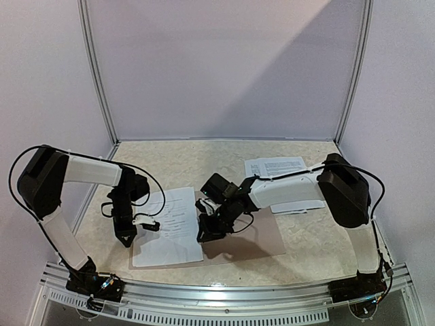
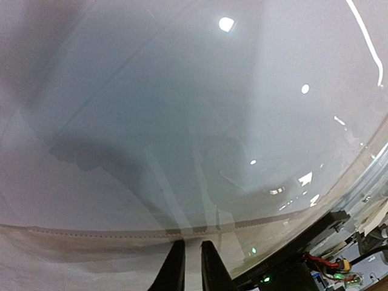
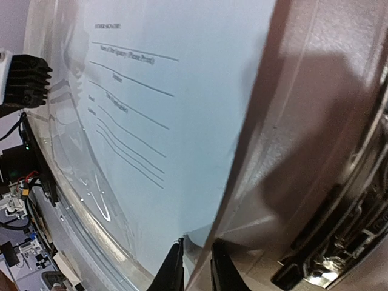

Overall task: Put the files into the folder
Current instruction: Insert the folder to form pockets on the folder.

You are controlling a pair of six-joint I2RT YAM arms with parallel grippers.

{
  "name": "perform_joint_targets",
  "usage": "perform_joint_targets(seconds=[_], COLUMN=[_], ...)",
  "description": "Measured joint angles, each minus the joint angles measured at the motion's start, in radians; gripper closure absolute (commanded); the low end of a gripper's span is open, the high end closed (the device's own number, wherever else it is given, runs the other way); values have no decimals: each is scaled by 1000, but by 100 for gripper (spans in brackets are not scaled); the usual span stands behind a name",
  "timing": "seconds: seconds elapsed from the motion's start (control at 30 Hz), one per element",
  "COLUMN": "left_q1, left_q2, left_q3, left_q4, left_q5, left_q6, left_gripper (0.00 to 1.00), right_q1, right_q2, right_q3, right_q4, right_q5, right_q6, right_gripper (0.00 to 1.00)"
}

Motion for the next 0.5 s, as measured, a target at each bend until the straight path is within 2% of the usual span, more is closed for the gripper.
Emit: perform_joint_targets(seconds=[0.17,0.5], left_q1=[5,20], left_q2=[5,10], left_q3=[4,6], left_q4=[-2,-4], left_q5=[2,17], left_q6=[0,1], left_gripper=[88,89], right_q1=[14,24], right_q2=[35,60], right_q3=[21,28], right_q4=[50,105], right_q5=[-37,-82], right_q6=[20,56], right_gripper=[96,98])
